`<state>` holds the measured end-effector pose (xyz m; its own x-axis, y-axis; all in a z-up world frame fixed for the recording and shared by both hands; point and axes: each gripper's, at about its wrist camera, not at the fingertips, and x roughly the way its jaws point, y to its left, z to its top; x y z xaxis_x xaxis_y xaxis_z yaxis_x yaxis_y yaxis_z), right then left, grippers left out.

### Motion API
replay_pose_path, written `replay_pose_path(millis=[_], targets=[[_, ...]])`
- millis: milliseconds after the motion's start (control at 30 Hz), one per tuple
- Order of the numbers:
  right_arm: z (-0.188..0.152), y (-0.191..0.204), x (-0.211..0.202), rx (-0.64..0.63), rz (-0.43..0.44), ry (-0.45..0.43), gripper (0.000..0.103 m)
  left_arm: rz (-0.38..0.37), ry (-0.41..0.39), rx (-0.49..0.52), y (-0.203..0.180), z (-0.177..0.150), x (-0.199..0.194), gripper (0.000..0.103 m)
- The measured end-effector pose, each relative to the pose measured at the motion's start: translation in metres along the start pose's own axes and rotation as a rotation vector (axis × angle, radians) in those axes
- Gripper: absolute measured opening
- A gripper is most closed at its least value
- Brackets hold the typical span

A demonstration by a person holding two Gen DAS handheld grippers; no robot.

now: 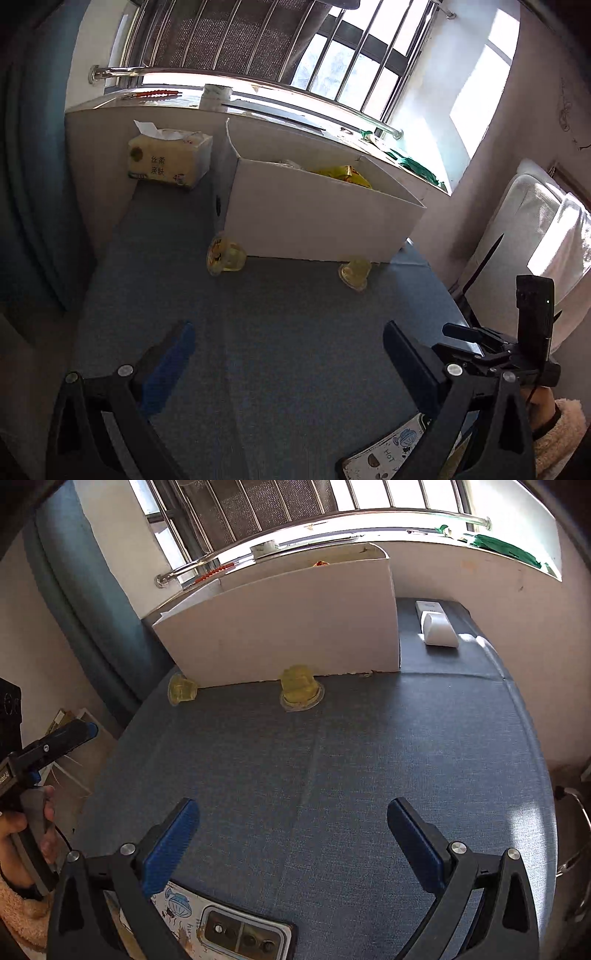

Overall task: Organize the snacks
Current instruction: 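Move both tools back toward the two yellow jelly cups on the table, then grasp a yellow jelly cup with the right while the left grasps the panda-label jelly cup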

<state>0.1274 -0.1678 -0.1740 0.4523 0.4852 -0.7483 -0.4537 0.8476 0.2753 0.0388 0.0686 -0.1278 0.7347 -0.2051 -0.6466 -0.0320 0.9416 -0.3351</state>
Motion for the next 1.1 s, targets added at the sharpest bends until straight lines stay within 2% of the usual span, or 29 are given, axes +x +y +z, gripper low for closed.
replay_pose_path(millis=[167, 367, 533, 600, 633, 667, 733, 800, 933, 1100], targets=[[0.027, 0.012, 0.018, -0.043, -0.029, -0.038, 0.103, 0.018, 0.008, -0.029, 0.008, -0.013, -0.003, 0.103], [0.07, 0.022, 0.059, -0.099, -0.088, -0.034, 0.103, 0.012, 0.002, -0.037, 0.012, -0.014, -0.009, 0.103], [0.086, 0.023, 0.096, -0.128, -0.127, 0.064, 0.103, 0.056, 0.016, -0.048, 0.02, -0.019, -0.008, 0.103], [0.087, 0.02, 0.104, -0.108, -0.097, 0.079, 0.101, 0.068, 0.017, -0.062, 0.026, -0.021, -0.008, 0.103], [0.088, 0.019, 0.106, -0.101, -0.087, 0.082, 0.092, 0.066, 0.021, -0.067, 0.028, -0.022, -0.007, 0.103], [0.088, 0.018, 0.108, -0.101, -0.09, 0.088, 0.072, 0.069, 0.025, -0.072, 0.03, -0.023, -0.006, 0.103], [0.089, 0.02, 0.106, -0.138, -0.158, 0.066, 0.04, 0.082, 0.029, -0.084, 0.034, -0.024, -0.005, 0.103], [0.09, 0.02, 0.102, -0.129, -0.117, 0.063, 0.039, 0.086, 0.034, -0.091, 0.037, -0.024, -0.002, 0.103], [0.087, 0.016, 0.092, -0.109, -0.095, 0.048, 0.039, 0.08, 0.033, -0.089, 0.036, -0.021, 0.002, 0.103], [0.081, 0.012, 0.057, -0.048, -0.008, -0.008, 0.039, 0.091, 0.04, -0.025, 0.031, -0.01, 0.016, 0.103]])
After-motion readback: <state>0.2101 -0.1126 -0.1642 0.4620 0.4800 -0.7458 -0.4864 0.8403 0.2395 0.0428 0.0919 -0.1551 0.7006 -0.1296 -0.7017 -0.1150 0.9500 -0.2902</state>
